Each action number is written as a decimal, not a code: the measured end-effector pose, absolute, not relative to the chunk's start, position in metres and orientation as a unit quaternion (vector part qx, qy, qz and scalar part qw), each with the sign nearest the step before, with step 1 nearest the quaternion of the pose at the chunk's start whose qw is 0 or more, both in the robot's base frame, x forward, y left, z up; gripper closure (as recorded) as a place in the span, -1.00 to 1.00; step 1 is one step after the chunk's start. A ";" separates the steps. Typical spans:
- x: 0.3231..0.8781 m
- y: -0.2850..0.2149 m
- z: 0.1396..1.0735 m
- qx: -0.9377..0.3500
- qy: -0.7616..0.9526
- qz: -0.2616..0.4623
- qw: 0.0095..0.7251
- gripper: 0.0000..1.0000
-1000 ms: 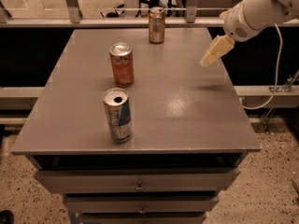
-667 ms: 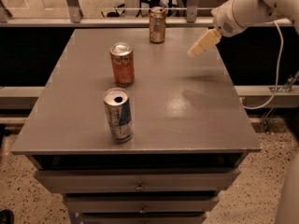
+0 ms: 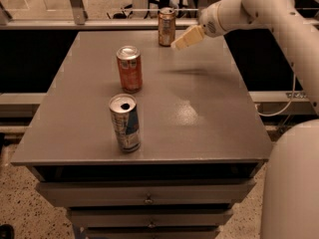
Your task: Pick orange can
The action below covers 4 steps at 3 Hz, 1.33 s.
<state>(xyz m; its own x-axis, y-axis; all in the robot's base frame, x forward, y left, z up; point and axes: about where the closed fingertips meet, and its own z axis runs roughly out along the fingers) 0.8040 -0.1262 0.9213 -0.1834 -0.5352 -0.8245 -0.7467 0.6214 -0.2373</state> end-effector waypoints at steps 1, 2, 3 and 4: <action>0.828 -0.107 0.915 -0.409 0.754 0.124 0.498 -1.00; 0.860 -0.088 0.902 -0.395 0.748 0.138 0.515 -1.00; 0.881 -0.077 0.891 -0.385 0.746 0.147 0.523 -1.00; 0.897 -0.068 0.887 -0.377 0.742 0.156 0.532 -0.67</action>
Offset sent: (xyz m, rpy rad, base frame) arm 0.0961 0.0448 -0.0279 0.1514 -0.0611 -0.0295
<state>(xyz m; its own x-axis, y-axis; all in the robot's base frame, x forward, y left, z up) 0.8972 -0.0676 0.8870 -0.1501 -0.3939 -0.9068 -0.7249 0.6676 -0.1700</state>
